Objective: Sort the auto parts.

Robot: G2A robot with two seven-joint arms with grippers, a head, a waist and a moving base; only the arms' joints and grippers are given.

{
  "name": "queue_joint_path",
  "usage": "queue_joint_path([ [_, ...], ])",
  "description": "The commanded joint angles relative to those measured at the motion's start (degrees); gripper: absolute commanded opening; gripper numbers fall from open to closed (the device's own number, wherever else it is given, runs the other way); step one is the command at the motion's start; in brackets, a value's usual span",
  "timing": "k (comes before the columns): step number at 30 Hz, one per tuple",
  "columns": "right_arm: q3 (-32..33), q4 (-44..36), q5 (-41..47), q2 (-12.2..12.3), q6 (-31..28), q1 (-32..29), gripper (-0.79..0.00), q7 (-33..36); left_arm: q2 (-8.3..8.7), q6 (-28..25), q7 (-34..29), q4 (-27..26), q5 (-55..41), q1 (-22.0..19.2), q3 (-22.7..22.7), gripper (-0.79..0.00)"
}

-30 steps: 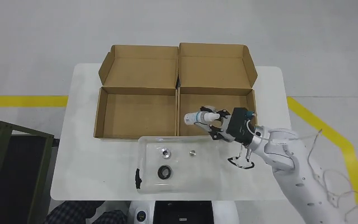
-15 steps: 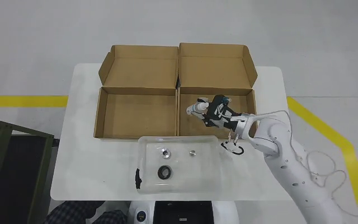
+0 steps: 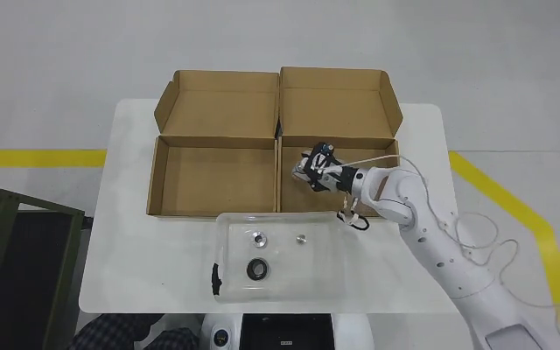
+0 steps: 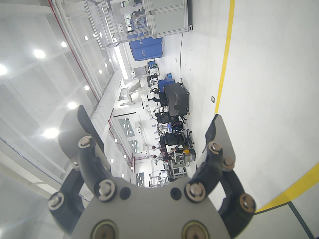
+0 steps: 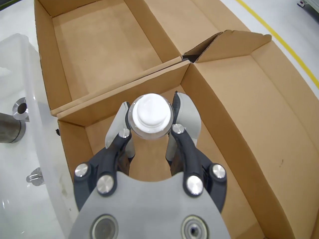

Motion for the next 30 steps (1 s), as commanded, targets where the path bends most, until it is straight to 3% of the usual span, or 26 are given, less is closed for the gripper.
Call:
queue_joint_path([
  [1,-0.93,1.41,0.09,-0.39,0.55,0.8,-0.785,0.11,0.0,0.0,0.0,0.0,0.0,0.0,0.0,0.0],
  [5,-2.35,3.74,-0.31,-1.05,1.28,2.15,-0.785,0.1,0.0,0.0,0.0,0.0,0.0,0.0,0.0,0.0],
  [8,-3.08,4.52,-0.76,-1.4,1.71,2.63,-0.369,0.13,0.0,0.0,0.0,0.0,0.0,0.0,0.0,0.0],
  [9,-3.19,4.69,-0.88,-1.48,1.77,2.72,0.0,0.16,0.0,0.0,0.0,0.0,0.0,0.0,0.0,0.0],
  [18,-1.29,0.7,-2.35,-1.2,2.02,1.69,0.0,0.37,0.0,0.0,0.0,0.0,0.0,0.0,0.0,0.0],
  [30,6.45,-18.91,-4.95,1.71,-3.47,-9.44,0.0,4.56,0.0,0.0,0.0,0.0,0.0,0.0,0.0,0.0],
])
